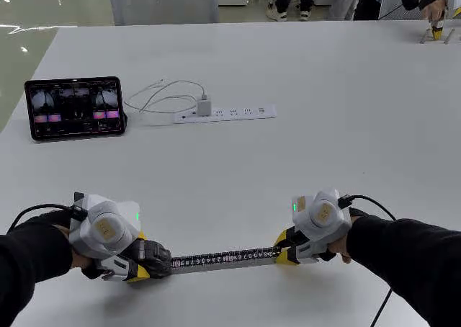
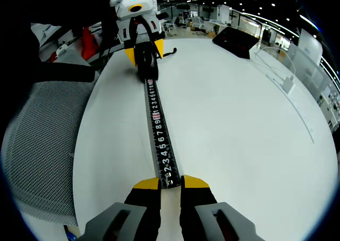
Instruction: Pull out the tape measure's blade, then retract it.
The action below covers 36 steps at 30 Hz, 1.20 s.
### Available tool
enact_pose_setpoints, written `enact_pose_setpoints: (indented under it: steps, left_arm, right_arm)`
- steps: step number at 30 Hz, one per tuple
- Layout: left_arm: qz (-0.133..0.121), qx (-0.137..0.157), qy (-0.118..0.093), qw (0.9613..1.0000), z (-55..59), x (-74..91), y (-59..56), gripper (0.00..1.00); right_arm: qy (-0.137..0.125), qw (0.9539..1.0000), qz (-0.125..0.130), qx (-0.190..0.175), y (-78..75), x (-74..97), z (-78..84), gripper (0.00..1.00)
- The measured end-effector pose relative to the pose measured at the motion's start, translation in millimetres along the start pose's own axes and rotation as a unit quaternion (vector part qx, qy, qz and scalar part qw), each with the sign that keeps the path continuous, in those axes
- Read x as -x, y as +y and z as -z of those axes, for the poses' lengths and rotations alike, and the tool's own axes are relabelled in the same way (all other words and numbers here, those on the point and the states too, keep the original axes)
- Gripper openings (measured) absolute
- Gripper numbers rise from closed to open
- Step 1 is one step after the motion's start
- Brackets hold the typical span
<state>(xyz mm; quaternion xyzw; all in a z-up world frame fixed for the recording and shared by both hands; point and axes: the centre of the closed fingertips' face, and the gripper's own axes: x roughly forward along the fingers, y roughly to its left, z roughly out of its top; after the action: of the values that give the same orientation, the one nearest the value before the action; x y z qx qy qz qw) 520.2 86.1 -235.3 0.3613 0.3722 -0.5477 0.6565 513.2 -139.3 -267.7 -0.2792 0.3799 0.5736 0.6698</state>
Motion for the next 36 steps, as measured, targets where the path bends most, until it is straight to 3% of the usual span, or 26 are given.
enact_pose_setpoints:
  steps: [36]
  left_arm:
    - [0.001,-0.001,0.002,1.0000,-0.4,-1.4,-0.2,0.31]
  right_arm:
    - [0.003,0.9999,0.005,-0.008,-3.3,12.1,16.1,0.09]
